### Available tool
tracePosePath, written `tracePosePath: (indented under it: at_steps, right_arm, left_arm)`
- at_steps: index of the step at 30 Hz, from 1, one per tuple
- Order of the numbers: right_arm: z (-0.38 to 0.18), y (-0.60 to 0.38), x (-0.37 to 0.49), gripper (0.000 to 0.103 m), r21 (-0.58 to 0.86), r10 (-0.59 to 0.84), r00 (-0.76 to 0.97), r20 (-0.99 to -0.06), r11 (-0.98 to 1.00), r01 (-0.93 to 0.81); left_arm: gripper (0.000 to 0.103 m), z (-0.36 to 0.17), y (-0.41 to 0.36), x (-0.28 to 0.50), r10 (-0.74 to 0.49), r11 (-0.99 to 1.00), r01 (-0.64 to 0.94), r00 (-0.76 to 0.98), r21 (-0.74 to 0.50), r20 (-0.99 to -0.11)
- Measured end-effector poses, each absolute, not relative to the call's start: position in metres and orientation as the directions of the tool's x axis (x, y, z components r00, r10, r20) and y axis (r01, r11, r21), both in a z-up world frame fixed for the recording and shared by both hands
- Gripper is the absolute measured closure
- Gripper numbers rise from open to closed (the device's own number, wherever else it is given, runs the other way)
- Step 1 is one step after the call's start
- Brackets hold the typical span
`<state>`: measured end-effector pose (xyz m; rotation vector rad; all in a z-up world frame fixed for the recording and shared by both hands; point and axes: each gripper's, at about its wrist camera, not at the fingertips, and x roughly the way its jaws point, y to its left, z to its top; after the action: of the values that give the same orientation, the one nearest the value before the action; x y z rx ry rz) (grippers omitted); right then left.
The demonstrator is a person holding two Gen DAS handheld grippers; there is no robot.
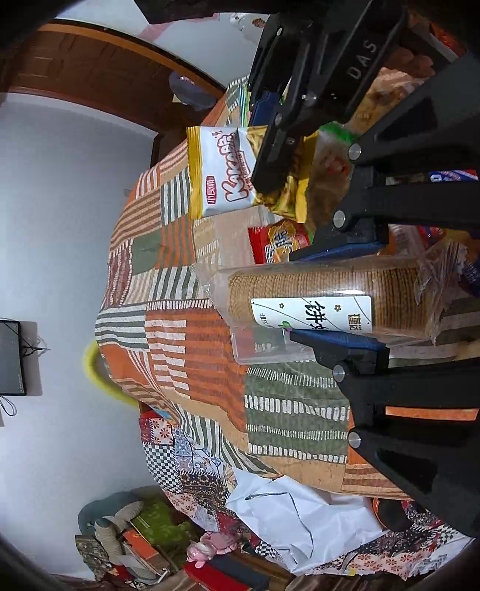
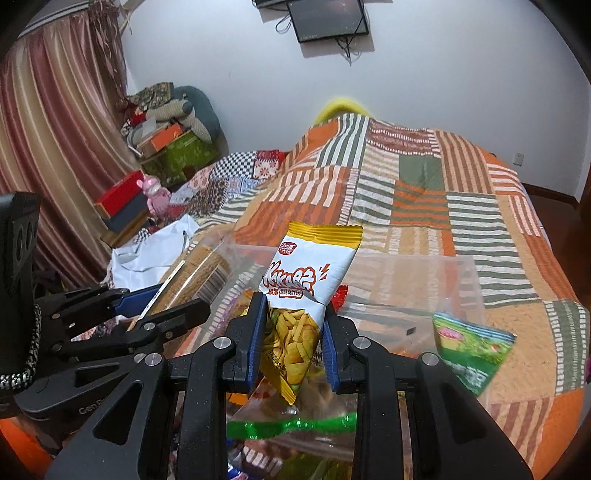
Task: Organize snacks
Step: 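Carry both snacks over the clear box and open both grippers to release, then move both grippers back over the remaining snacks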
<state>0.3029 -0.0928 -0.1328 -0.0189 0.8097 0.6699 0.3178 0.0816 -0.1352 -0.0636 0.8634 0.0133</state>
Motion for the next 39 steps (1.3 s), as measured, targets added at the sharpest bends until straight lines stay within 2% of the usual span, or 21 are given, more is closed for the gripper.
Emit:
tracePosePath:
  at_steps: [8,13,24,27,30,35,39]
  right_arm:
    - [-0.140,-0.090,0.315,0.077,0.273,0.560,0.453,-0.693,0.786,-0.555]
    - [-0.140,-0.089,0.311,0.075,0.247,0.545,0.451,-0.707,0.788,-0.564]
    - [-0.121,-0.106,0.284,0.073,0.212,0.543,0.504,-0.671,0.793,-0.572]
    - [-0.112,-0.114,0.270,0.068,0.197,0.545,0.525,-0.654,0.793,-0.577]
    - [-0.104,-0.121,0.258,0.066,0.189,0.548,0.540,-0.639,0.792,-0.580]
    - [-0.094,-0.130,0.239,0.054,0.191,0.564,0.561,-0.606,0.788,-0.586]
    - [-0.095,-0.134,0.226,0.050,0.210,0.575,0.558,-0.598,0.784,-0.584]
  left_arm:
    - [0.069,-0.151,0.085,0.330,0.002,0.995,-0.079,0.642,-0.063,-0.767]
    - [0.069,-0.153,0.081,0.326,0.004,0.995,-0.078,0.647,-0.061,-0.763]
    - [0.067,-0.132,0.069,0.294,0.009,1.000,-0.027,0.666,-0.012,-0.746]
    - [0.067,-0.128,0.070,0.281,0.006,1.000,-0.022,0.668,-0.013,-0.744]
    - [0.061,-0.124,0.073,0.267,-0.006,0.999,-0.020,0.666,-0.026,-0.746]
    - [0.055,-0.120,0.076,0.240,0.013,1.000,-0.018,0.668,0.001,-0.744]
    - [0.047,-0.118,0.082,0.220,0.024,1.000,-0.028,0.667,0.006,-0.744]
